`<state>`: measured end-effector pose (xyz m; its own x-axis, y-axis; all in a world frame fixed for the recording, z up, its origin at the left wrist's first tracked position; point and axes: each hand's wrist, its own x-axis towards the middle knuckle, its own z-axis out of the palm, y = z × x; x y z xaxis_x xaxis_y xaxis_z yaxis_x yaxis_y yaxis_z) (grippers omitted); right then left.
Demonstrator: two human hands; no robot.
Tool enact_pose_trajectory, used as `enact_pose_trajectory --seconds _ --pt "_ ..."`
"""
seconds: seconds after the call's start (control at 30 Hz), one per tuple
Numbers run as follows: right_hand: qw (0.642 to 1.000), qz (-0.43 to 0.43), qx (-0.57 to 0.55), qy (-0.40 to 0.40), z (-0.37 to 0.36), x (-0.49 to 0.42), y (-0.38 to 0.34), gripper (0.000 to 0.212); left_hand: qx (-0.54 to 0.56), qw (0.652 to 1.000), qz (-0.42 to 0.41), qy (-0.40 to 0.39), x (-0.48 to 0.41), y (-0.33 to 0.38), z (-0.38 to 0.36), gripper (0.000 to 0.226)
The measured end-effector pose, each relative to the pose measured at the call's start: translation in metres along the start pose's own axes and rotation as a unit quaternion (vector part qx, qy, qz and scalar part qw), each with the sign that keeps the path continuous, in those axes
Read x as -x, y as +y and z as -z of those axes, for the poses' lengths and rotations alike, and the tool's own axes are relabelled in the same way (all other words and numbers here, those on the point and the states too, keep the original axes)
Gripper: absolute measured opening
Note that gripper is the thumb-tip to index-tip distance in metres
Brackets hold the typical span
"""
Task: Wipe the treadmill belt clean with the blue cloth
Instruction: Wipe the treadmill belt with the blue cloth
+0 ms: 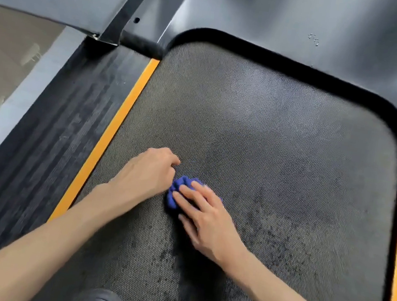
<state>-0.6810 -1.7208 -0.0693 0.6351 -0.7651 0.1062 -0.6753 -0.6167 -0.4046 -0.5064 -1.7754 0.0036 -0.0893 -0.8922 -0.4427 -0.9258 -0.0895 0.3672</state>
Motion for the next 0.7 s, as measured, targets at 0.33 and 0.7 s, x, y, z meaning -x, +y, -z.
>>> enact_pose_trajectory --seconds 0.33,0.7 --pt "0.936 -0.316 0.067 0.142 0.052 -0.108 0.157 0.046 0.042 0.995 -0.04 0.081 0.003 0.0 0.007 0.033" --pt "0.996 -0.033 0.067 0.043 0.031 -0.131 0.113 0.059 0.044 0.997 -0.027 0.062 -0.003 -0.006 -0.004 0.037"
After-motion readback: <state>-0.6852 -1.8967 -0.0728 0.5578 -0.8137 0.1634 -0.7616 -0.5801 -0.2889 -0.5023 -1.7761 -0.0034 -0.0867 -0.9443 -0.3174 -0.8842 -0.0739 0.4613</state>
